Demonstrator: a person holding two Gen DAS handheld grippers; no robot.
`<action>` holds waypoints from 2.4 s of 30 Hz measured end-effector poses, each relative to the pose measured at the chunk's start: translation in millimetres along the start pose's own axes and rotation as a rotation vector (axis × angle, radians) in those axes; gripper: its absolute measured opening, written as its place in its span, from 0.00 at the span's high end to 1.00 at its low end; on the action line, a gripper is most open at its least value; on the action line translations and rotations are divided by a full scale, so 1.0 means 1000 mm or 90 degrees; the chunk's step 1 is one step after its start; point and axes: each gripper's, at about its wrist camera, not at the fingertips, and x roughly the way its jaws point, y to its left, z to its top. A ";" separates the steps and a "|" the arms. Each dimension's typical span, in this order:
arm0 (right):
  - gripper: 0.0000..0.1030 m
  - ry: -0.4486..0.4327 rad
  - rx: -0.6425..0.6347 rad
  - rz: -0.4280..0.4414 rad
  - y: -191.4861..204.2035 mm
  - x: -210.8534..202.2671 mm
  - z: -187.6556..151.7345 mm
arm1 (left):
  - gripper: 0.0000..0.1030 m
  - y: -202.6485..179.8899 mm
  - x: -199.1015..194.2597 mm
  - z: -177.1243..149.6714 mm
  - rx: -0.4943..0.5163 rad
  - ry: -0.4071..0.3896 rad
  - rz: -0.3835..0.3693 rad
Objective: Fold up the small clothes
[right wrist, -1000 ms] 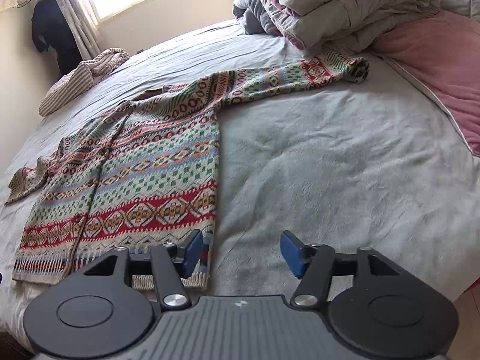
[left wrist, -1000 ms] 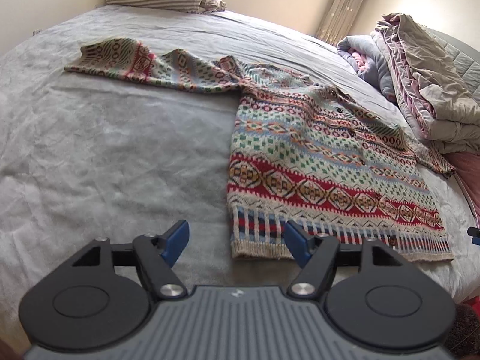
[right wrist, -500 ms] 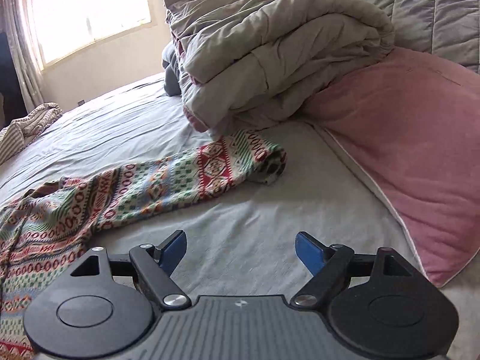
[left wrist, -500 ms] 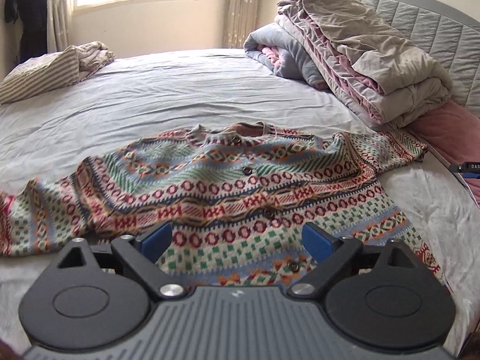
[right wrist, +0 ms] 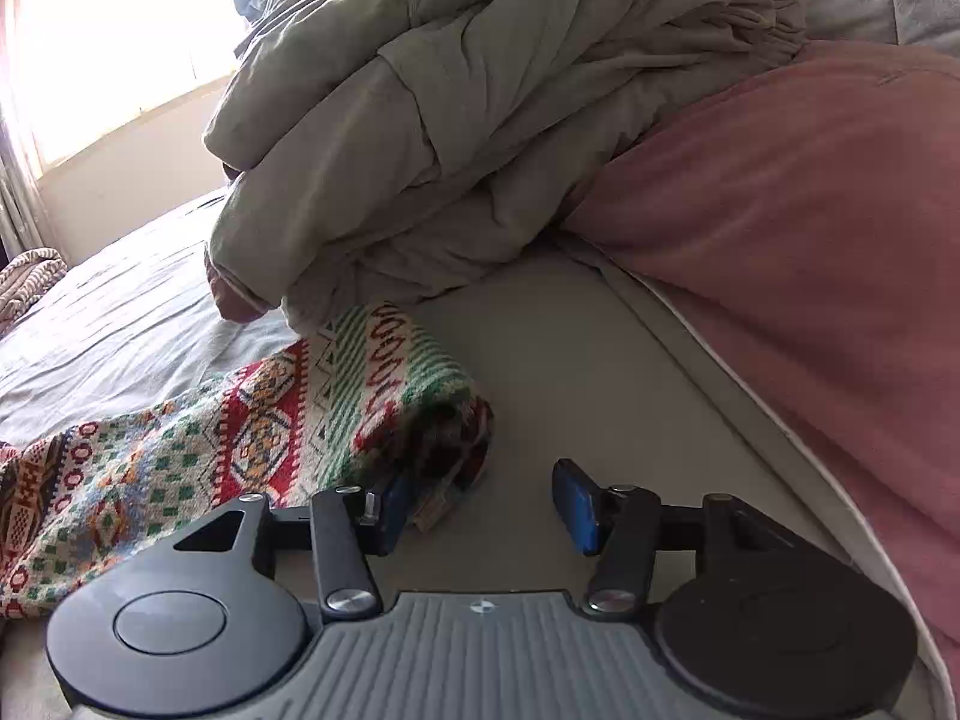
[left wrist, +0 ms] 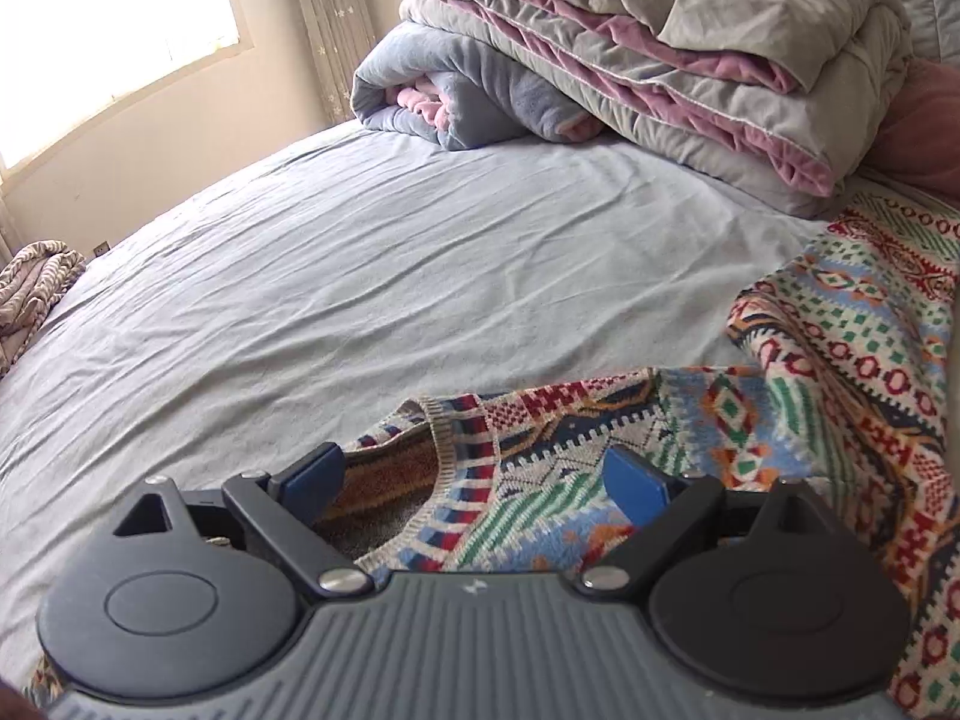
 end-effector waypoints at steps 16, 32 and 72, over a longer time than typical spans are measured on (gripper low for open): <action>0.95 -0.111 -0.497 -0.312 0.030 -0.043 -0.003 | 0.38 0.022 0.051 0.007 -0.102 0.039 -0.070; 0.48 0.004 -0.066 -0.007 -0.078 -0.087 0.047 | 0.92 0.045 0.054 0.011 -0.252 0.041 -0.095; 0.36 -0.048 -0.052 -0.184 -0.033 -0.072 0.027 | 0.26 0.009 0.008 0.006 -0.227 -0.089 0.002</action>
